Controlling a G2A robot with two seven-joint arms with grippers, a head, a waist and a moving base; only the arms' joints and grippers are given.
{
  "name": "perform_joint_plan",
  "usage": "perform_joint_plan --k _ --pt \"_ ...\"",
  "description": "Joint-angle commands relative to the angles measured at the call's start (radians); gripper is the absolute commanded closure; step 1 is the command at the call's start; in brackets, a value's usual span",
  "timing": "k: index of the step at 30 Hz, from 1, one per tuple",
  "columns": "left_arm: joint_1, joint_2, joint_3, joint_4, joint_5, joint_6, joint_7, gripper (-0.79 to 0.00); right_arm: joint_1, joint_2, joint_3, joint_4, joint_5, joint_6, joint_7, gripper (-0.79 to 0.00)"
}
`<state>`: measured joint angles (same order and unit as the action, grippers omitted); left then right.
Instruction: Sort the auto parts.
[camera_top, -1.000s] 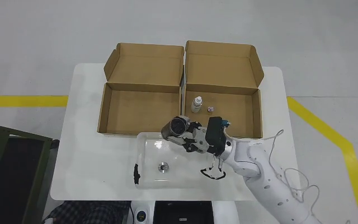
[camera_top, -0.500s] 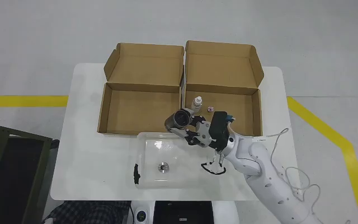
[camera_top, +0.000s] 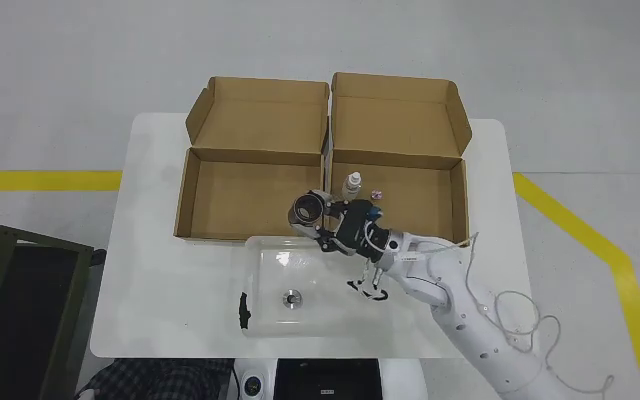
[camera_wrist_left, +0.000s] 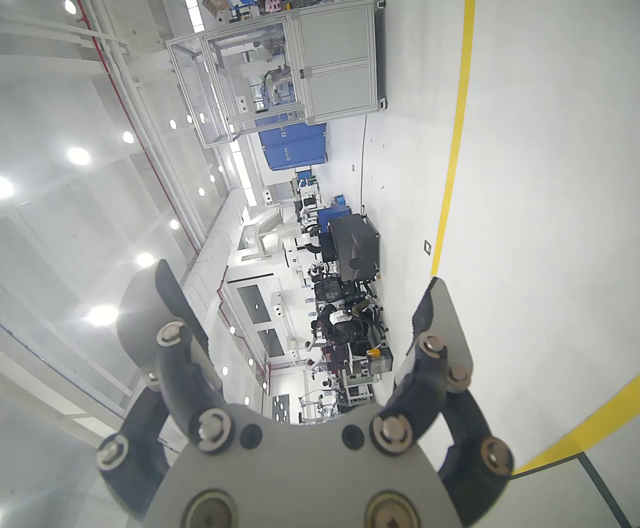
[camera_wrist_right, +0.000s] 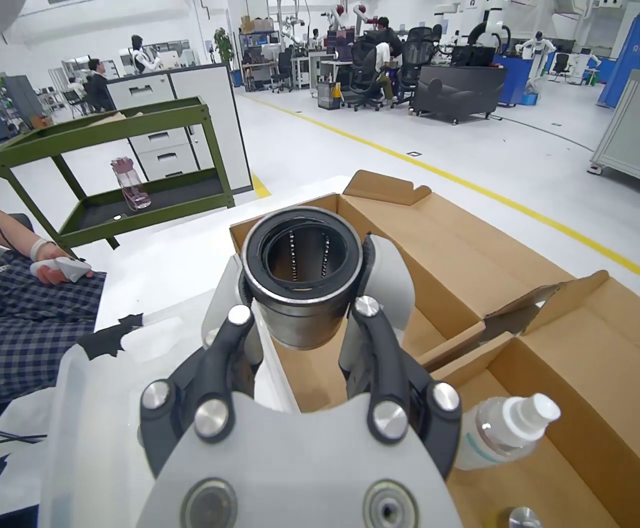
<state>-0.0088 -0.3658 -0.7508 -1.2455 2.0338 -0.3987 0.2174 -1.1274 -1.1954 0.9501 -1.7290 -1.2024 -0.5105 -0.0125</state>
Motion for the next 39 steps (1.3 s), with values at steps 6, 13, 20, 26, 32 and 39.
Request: perform_joint_plan --k 6,13,20,26,32,39 --pt "0.000 0.000 0.000 0.000 0.000 0.000 0.000 -0.785 0.079 -0.023 -0.051 0.068 -0.033 0.041 0.029 0.000" --pt "0.000 0.000 0.000 0.000 0.000 0.000 0.000 -0.785 0.175 -0.053 -0.101 0.140 -0.055 0.092 0.076 0.000" --pt "0.000 0.000 0.000 0.000 0.000 0.000 0.000 -0.785 0.249 -0.084 -0.152 0.219 -0.053 0.126 0.113 0.000" --pt "0.000 0.000 0.000 0.000 0.000 0.000 0.000 -0.785 0.315 -0.117 -0.210 0.292 -0.088 0.167 0.147 0.000" --pt "0.000 0.000 0.000 0.000 0.000 0.000 0.000 -0.785 0.360 -0.148 -0.258 0.359 -0.115 0.201 0.181 0.000" --pt "0.000 0.000 0.000 0.000 0.000 0.000 0.000 -0.785 0.403 -0.181 -0.300 0.436 -0.140 0.205 0.226 0.000"
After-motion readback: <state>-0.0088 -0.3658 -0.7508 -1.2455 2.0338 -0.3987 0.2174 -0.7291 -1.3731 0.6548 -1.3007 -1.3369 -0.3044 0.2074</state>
